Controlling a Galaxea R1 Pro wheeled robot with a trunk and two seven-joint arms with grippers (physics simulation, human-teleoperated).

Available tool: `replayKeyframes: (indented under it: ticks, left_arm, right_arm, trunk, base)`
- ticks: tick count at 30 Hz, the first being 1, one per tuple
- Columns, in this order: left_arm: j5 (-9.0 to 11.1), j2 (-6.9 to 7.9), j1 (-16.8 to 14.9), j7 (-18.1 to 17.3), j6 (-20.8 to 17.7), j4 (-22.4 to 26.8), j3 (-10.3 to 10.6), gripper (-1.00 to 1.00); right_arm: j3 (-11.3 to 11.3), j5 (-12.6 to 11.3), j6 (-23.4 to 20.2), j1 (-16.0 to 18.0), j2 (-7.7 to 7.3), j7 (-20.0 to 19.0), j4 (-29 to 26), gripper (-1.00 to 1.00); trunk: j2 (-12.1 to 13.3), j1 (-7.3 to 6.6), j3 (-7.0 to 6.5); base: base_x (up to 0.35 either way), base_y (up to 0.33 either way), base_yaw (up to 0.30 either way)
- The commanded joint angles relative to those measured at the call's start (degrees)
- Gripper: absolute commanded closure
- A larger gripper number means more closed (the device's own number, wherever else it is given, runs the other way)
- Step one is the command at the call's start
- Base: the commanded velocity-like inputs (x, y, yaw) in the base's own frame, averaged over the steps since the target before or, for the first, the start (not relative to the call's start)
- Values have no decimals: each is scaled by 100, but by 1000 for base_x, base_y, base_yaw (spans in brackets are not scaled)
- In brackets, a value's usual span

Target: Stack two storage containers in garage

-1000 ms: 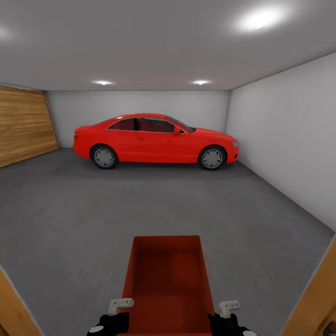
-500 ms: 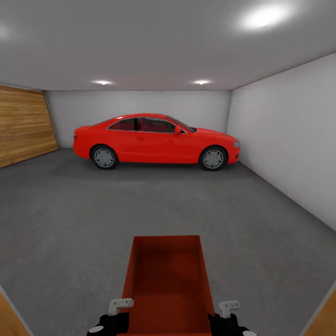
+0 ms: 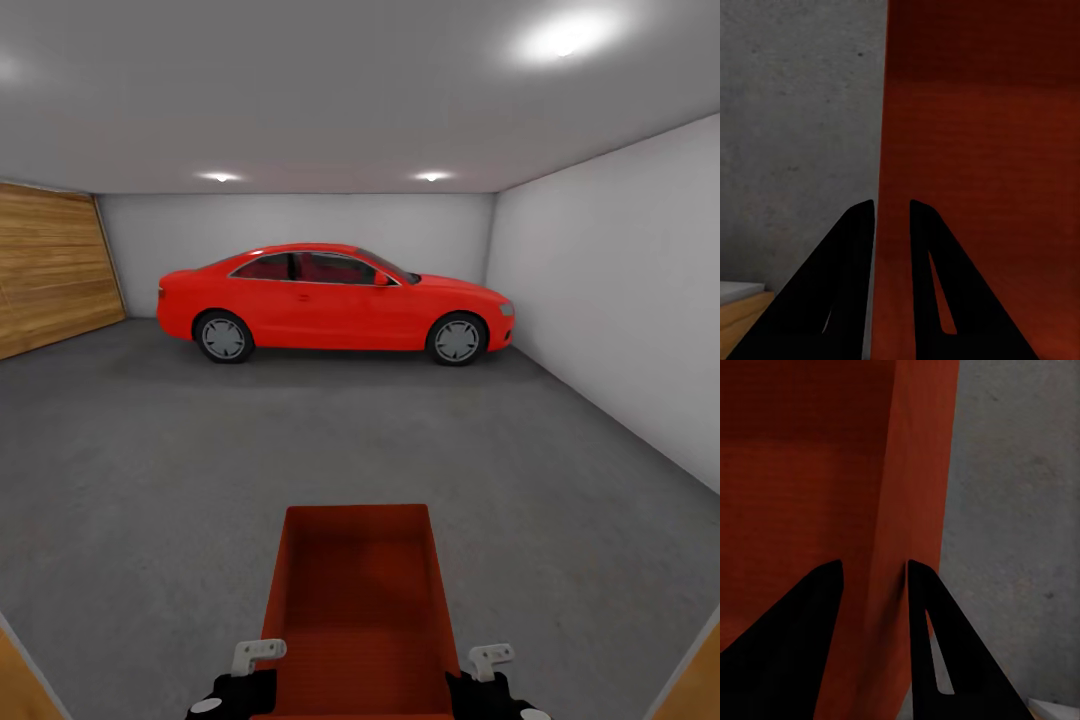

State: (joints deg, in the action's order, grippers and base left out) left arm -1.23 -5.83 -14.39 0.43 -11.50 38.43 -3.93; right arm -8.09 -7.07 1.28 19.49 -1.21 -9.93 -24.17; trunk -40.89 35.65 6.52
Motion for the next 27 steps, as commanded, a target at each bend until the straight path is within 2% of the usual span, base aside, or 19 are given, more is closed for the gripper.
replayKeyframes:
  ticks: [1,16,27]
  left_arm:
    - [-79,38,-5,36,-37,560,-2,100]
    - [-79,37,-5,36,-36,560,-2,100]
    - [-79,38,-4,36,-37,560,-2,100]
  right_arm:
    - [-113,-32,13,4,-15,9,23,100]
    - [-114,-32,13,3,-11,0,24,100]
    - [-114,-27,13,4,-12,0,21,100]
  trunk:
    - [-8,1,10]
    - [-8,1,10]
    - [-8,1,10]
  base:
    - [0,0,0]
    - [1,0,38]
    - [234,0,0]
